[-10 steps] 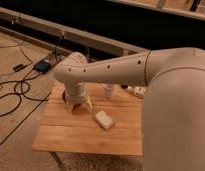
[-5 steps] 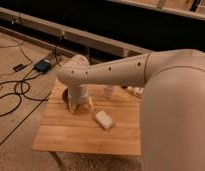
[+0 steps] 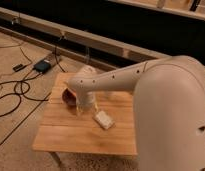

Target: Wipe the white sponge on the table

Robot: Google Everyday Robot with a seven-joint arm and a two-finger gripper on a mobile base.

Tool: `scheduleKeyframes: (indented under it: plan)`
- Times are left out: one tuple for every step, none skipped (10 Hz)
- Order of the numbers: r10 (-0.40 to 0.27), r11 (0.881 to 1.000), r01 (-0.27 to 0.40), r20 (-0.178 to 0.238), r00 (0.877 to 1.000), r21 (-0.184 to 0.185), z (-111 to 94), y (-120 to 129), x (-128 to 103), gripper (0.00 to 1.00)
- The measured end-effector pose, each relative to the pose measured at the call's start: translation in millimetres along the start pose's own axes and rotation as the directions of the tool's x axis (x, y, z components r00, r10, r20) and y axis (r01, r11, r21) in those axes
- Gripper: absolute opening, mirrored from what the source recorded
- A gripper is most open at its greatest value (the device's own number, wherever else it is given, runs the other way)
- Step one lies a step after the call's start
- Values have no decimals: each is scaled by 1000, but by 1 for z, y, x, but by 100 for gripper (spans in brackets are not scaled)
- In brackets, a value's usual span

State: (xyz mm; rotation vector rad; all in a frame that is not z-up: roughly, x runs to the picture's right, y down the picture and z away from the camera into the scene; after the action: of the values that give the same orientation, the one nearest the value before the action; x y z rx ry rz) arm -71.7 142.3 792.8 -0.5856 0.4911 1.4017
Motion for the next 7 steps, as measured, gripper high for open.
scheduleKeyframes:
  plan:
    - [-5,1000,5,-3,1000,12,8,-5,0,65]
    - [-8,1000,8,-3,1000,20,13,-8,1,65]
    - [-9,999,9,-1,1000,36,19,-13,1,65]
    - [-12,999,12,1,1000,47,22,-15,1,65]
    - [-16,998,16,3,1000,63,26,-17,1,65]
    - [-24,996,23,1,1000,86,31,-19,2,65]
    - [-31,994,31,-1,1000,100,34,-19,3,65]
